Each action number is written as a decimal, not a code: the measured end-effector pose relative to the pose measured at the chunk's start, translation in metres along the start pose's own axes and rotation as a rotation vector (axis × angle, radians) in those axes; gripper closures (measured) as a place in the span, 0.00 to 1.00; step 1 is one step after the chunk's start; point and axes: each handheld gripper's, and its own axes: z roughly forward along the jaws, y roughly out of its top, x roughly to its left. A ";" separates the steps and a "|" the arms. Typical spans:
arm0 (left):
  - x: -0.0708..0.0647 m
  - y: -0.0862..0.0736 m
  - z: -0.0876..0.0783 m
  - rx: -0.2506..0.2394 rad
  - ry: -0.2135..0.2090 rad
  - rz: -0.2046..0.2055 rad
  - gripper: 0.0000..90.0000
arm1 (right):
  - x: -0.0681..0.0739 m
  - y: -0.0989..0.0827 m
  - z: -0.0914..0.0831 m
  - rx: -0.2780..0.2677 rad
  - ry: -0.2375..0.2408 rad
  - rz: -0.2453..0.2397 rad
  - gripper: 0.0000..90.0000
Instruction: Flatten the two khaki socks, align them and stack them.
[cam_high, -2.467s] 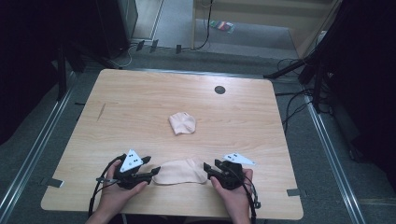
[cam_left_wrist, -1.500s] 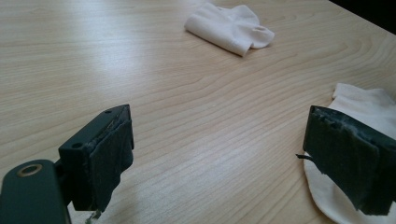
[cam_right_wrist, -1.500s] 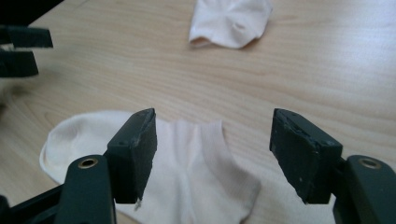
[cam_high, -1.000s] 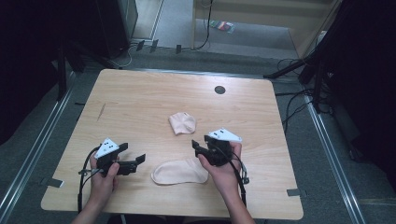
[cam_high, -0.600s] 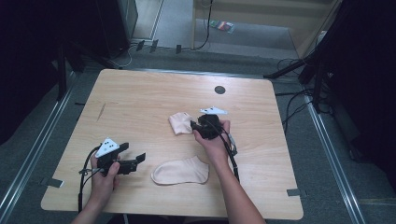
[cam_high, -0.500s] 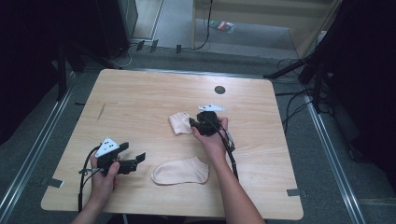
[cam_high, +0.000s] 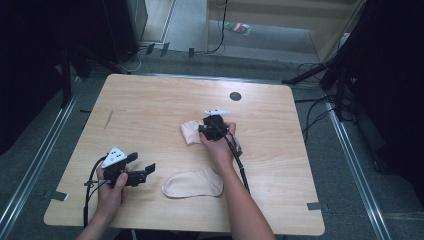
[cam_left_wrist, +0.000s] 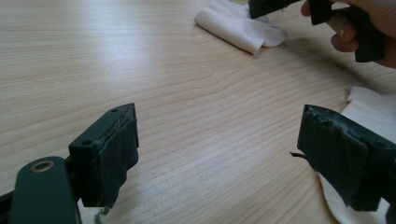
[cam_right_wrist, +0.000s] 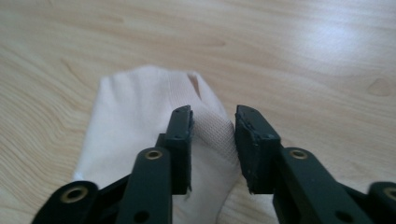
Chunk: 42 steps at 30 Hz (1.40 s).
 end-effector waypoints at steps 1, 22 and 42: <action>0.000 0.000 0.000 0.000 0.000 -0.002 0.15 | 0.003 -0.002 0.002 0.016 -0.032 -0.040 0.85; 0.000 0.000 0.001 0.002 0.002 -0.005 0.15 | 0.009 0.006 -0.031 0.023 0.008 -0.041 0.93; -0.001 0.000 0.002 0.005 0.003 -0.003 0.15 | -0.017 -0.013 -0.036 -0.062 0.106 0.029 0.88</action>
